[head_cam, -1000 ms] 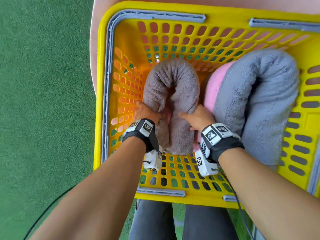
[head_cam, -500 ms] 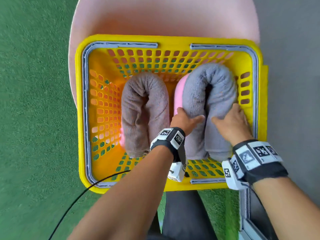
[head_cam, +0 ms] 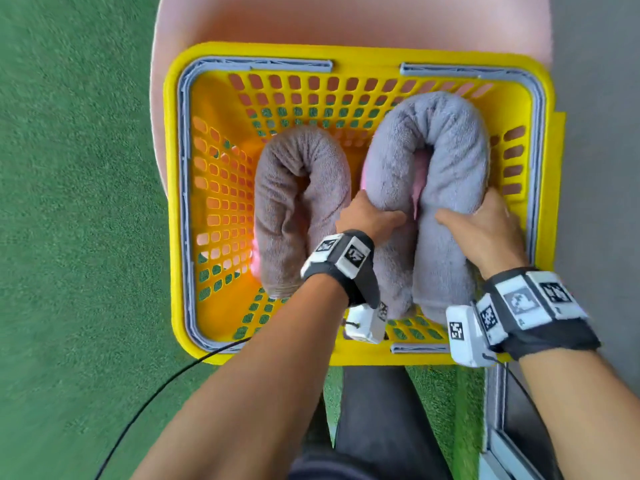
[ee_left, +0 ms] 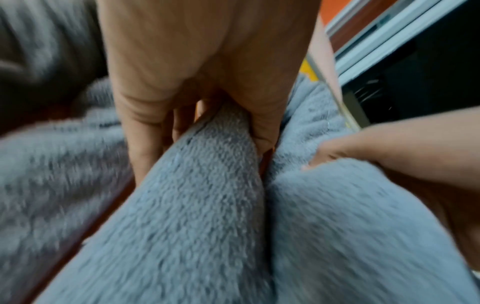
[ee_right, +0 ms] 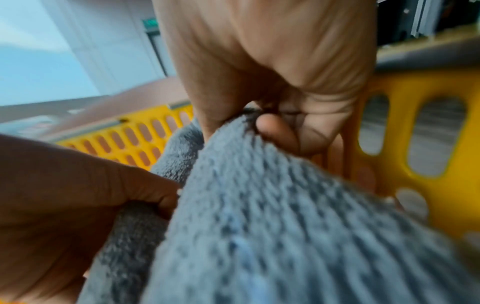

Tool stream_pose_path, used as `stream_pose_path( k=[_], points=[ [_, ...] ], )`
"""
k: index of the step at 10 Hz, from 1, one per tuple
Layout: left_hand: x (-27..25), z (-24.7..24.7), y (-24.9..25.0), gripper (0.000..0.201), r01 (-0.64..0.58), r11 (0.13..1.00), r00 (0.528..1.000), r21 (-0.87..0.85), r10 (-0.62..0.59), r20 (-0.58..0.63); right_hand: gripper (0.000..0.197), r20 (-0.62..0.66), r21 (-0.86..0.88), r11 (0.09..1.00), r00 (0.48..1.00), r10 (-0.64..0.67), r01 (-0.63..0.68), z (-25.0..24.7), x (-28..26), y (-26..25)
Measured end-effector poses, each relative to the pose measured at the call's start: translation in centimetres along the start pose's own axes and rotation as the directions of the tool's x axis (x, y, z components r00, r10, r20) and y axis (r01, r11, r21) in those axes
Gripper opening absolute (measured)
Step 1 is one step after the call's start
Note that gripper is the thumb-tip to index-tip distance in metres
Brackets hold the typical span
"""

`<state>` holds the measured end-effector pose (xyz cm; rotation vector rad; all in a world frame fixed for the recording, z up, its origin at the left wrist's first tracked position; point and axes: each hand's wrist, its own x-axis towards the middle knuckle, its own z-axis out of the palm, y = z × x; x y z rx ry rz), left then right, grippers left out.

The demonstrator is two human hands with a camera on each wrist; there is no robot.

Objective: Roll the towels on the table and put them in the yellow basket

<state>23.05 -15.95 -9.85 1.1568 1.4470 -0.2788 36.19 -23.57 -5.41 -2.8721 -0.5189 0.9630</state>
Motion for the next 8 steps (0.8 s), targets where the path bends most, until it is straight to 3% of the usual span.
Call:
stream_pose_path(
  k=[1,3,4,6,7,8],
  points=[
    [-1.7,-4.7,-1.4,0.071,-0.007,0.998,0.999,0.060,0.010,-0.049,0.062,0.073,0.021,0.997,0.994,-0.082,0.080,-0.4,-3.6,-1.9],
    [-2.2,-12.6,-5.4,0.073,0.059,0.987,0.971,0.151,-0.022,-0.238,0.064,0.216,0.065,0.985,0.961,-0.172,0.161,5.2,-6.0,-7.1],
    [-0.4,-13.5,-6.7,0.065,0.144,0.968,0.962,0.204,-0.089,-0.257,0.065,0.273,0.036,0.985,0.947,-0.170,0.166,8.3,-5.8,-9.2],
    [1.1,-12.2,-8.1,0.088,0.207,0.957,0.965,0.202,-0.167,-0.201,0.071,0.397,-0.098,0.982,0.911,-0.113,0.164,11.2,-5.1,-8.7],
    [-0.6,-12.8,-7.1,0.067,0.182,0.926,0.968,0.332,-0.111,-0.224,0.062,0.394,-0.154,0.959,0.905,-0.163,0.240,8.1,-5.9,-6.9],
    [-3.6,-13.3,-6.8,0.039,0.074,0.883,0.979,0.463,0.024,-0.203,0.045,0.290,-0.102,0.959,0.930,-0.225,0.264,3.7,-7.4,-3.0]
  ],
)
